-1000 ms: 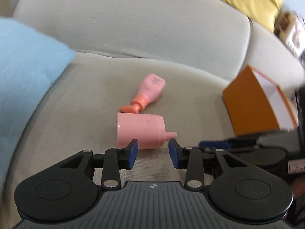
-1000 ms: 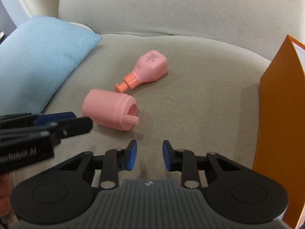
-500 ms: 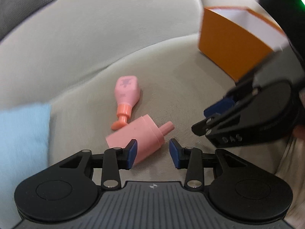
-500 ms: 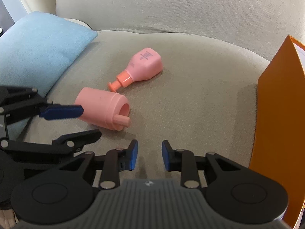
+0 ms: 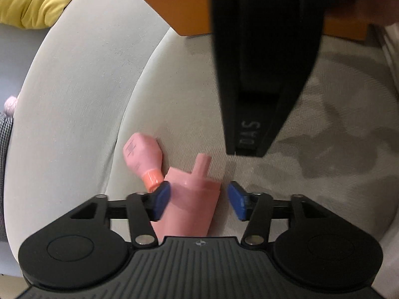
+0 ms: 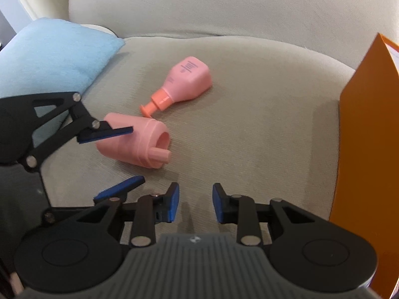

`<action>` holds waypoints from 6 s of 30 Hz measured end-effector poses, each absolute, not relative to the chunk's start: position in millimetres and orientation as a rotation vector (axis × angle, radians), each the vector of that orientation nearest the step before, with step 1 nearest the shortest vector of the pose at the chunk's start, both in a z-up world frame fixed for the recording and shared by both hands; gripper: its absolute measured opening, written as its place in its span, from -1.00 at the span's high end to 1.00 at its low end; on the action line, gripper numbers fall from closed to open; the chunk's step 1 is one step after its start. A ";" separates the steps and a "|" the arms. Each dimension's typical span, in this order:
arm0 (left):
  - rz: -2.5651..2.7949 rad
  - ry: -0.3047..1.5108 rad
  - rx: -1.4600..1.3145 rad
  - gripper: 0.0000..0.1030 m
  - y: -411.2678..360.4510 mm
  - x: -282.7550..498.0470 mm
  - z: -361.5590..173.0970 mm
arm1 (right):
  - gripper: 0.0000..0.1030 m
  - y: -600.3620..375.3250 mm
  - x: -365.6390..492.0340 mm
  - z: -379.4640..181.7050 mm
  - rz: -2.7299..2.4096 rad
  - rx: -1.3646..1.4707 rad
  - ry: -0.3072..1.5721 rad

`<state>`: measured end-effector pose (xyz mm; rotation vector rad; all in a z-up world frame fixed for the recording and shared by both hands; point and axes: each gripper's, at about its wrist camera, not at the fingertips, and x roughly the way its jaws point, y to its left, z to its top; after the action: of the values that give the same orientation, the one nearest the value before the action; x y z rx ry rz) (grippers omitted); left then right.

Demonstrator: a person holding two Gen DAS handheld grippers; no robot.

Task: Organize rigid objects
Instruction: 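Move both grippers toward the pink cup and pink pump bottle, then grasp the pink cup upright with the left gripper, then grasp the pink pump bottle by its neck with the right gripper, then carry the pink cup and pump bottle over the orange box with both grippers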

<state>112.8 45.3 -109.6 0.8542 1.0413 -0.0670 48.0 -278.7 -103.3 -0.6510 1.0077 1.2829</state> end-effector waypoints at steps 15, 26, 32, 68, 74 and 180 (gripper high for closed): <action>0.161 0.974 0.523 0.45 72.1 111.0 -75.1 | 0.28 -283.9 56.8 -105.2 1.271 -0.648 1.016; 0.219 0.971 0.144 0.51 123.3 69.2 -42.1 | 0.28 -279.7 48.3 -100.1 1.406 -0.752 0.955; 0.111 0.996 0.285 -0.04 110.5 63.2 -48.2 | 0.27 -273.8 45.6 -99.8 1.454 -0.783 0.935; 0.241 1.011 -0.188 -0.17 208.2 59.6 -35.6 | 0.20 -231.7 3.4 -94.8 1.857 -1.159 0.449; 0.267 0.951 -0.301 -0.17 217.8 44.4 -42.2 | 0.20 -228.3 -38.0 -105.8 1.858 -1.369 0.015; -0.367 0.780 0.118 -0.18 -70.6 229.1 31.5 | 0.48 -379.4 333.6 6.5 1.503 -0.706 0.683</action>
<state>229.1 -70.6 31.5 0.1180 0.7804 -0.3674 333.6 -379.4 6.5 -0.7056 0.6834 1.5030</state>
